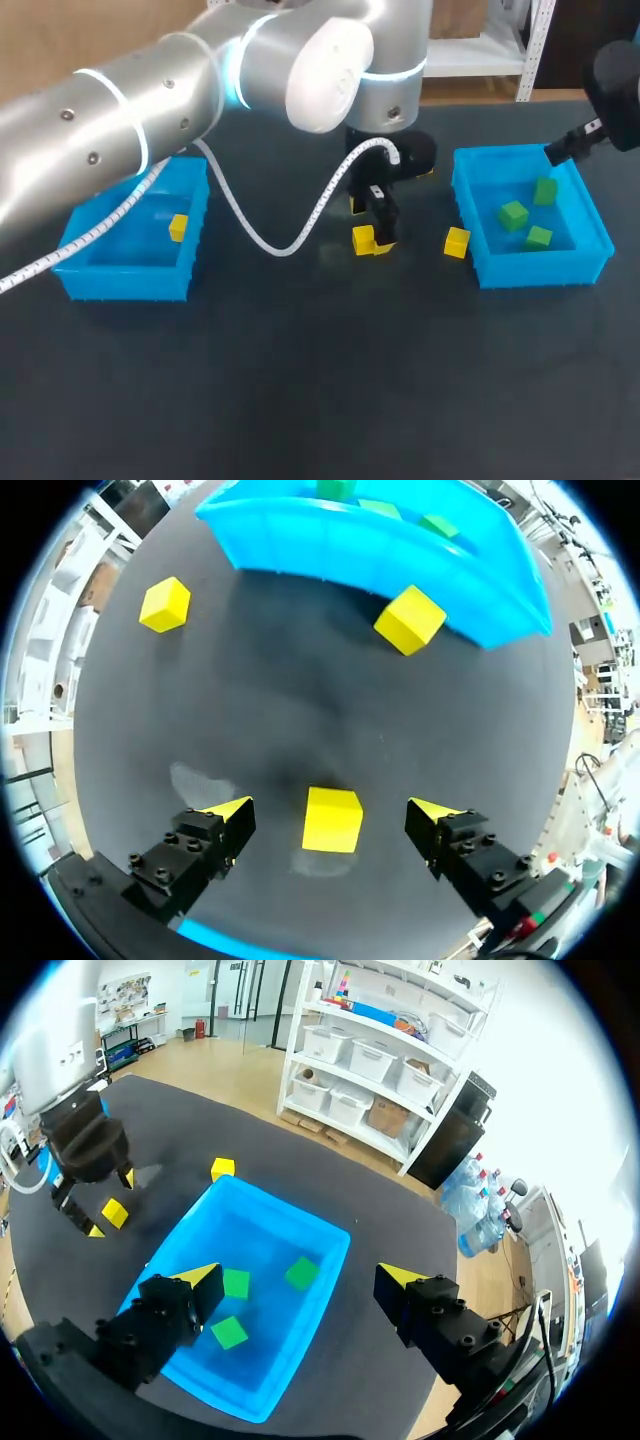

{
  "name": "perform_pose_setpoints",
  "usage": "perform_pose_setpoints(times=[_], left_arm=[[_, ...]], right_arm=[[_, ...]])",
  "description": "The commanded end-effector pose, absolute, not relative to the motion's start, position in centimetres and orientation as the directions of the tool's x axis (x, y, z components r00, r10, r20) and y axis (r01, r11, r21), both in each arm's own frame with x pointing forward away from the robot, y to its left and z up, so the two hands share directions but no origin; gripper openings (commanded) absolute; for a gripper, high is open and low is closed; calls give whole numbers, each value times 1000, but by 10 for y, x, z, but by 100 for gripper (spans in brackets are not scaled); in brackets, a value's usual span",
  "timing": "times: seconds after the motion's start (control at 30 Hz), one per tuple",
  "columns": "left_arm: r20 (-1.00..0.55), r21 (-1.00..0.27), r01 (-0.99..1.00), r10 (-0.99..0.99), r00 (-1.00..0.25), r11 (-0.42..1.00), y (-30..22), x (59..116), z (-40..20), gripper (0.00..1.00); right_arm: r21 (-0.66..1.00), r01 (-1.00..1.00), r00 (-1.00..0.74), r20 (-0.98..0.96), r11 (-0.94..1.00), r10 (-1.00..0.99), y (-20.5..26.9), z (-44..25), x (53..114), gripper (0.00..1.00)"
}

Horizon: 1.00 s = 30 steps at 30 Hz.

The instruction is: Put the green cubes in the right bin and the yellow cubes in the left bin.

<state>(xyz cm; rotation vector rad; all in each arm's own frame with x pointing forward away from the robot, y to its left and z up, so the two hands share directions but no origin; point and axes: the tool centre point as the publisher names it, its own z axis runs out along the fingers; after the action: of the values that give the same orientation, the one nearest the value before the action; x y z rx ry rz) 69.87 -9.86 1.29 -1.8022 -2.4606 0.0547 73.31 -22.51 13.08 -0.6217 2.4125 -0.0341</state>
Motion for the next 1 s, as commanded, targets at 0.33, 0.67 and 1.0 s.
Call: perform_pose_setpoints(times=[0.33, 0.67, 1.0], left_arm=[[70, -40, 939, 939, -338, 341, -78, 688, -6, 100], [61, -37, 932, 932, -358, 361, -87, 690, -10, 100], [61, -38, 912, 912, -406, 409, -92, 691, -13, 0]], right_arm=[[-180, -420, -680, -587, 890, -439, -225, 129, 731, 100], [-180, -420, -680, -587, 890, -439, -225, 129, 731, 100], [-180, -420, -680, -587, 890, -439, -225, 129, 731, 100]])
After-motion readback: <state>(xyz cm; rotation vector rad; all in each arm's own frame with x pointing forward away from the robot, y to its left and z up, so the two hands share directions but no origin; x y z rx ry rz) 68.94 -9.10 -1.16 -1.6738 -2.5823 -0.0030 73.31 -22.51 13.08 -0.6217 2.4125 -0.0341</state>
